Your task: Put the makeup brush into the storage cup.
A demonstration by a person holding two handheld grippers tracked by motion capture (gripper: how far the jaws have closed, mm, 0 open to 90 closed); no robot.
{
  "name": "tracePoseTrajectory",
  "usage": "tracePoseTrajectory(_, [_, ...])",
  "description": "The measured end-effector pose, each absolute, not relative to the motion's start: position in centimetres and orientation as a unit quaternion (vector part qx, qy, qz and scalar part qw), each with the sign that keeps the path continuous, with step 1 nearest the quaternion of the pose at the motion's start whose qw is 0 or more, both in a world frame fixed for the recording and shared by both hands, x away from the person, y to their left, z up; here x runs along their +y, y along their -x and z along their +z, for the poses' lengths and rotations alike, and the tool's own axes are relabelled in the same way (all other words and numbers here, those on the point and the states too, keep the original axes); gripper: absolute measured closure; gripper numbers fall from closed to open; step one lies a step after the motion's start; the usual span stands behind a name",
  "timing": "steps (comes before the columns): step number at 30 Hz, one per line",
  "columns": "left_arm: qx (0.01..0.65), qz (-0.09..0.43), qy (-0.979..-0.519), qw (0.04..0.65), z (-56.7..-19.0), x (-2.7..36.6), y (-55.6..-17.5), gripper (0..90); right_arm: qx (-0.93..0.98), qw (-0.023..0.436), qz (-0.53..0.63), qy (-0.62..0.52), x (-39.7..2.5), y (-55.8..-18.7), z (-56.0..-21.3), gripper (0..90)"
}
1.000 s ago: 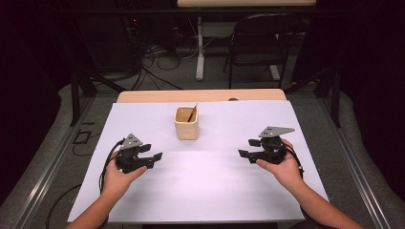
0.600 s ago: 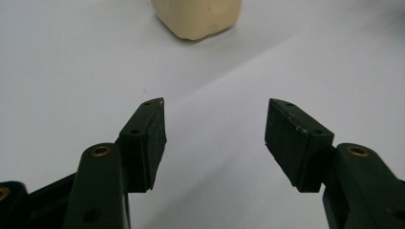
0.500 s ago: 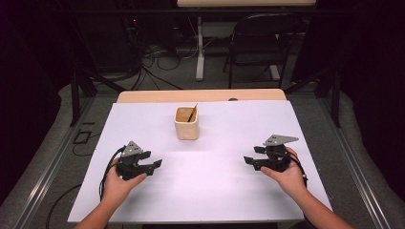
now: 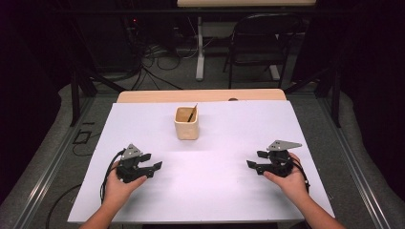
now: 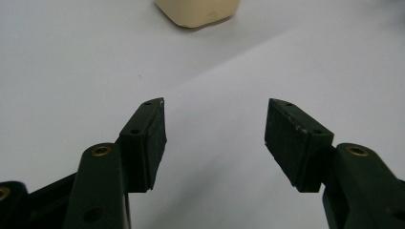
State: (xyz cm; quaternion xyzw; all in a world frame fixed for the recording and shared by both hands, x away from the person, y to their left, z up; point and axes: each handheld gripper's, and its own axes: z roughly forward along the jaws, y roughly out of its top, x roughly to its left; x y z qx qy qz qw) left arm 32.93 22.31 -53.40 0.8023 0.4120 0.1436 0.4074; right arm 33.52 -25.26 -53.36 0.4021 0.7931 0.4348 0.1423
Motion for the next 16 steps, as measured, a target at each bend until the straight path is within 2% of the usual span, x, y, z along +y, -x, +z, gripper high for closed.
tracePoseTrajectory(16, [0.421,0.140,-0.799,0.406,-54.22,22.41,-32.77,39.6,0.797,0.146,0.431,-0.397,-25.12,-33.08,-53.79,37.4])
